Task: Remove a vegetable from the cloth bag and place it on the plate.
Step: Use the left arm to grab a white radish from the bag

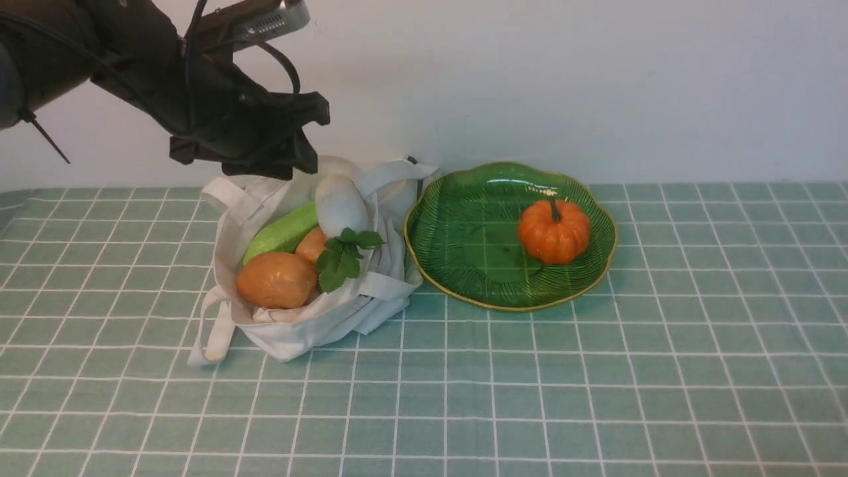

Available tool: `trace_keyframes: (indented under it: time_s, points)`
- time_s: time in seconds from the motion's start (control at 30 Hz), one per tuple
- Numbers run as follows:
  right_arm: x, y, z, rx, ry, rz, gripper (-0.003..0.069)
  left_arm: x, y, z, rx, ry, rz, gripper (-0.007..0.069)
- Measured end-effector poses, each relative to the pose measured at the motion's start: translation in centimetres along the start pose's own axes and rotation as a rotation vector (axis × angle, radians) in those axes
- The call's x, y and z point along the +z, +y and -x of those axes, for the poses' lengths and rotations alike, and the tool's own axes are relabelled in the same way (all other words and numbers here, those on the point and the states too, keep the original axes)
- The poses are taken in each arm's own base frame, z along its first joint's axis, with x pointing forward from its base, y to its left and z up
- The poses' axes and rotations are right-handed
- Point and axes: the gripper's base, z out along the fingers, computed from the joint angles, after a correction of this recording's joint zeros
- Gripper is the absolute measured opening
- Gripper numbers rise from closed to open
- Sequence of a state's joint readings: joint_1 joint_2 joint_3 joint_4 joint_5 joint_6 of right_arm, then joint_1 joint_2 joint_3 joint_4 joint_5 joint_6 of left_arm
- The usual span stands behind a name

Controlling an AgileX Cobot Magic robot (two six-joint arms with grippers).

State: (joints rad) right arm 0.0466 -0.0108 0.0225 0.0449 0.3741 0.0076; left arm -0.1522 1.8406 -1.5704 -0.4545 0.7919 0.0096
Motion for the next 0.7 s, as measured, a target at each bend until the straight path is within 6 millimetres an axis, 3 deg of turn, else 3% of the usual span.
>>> trace_keyframes:
  time_s: [0.2, 0.33, 0.5, 0.57, 0.6, 0.7]
  points:
    - [0.0, 0.0, 0.0, 0.000, 0.000, 0.000, -0.0016, 3.9, 1.4, -0.3, -0.059, 0.029, 0.004, 0.0519]
    - [0.0, 0.0, 0.0, 0.000, 0.000, 0.000, -0.0016, 5.8, 2.1, -0.8, -0.086, 0.059, 0.008, 0.0587]
    - [0.0, 0.0, 0.0, 0.000, 0.000, 0.000, -0.0016, 7.5, 2.7, -1.0, -0.141, 0.061, -0.007, 0.0571]
    - [0.0, 0.0, 0.0, 0.000, 0.000, 0.000, -0.0016, 8.0, 2.8, -1.0, -0.152, 0.052, -0.007, 0.0537]
    - [0.0, 0.0, 0.0, 0.000, 0.000, 0.000, -0.0016, 8.3, 3.0, -1.0, -0.156, 0.047, -0.005, 0.0468]
    - [0.0, 0.0, 0.0, 0.000, 0.000, 0.000, -0.0016, 8.4, 3.0, -1.0, -0.162, 0.040, -0.006, 0.0447]
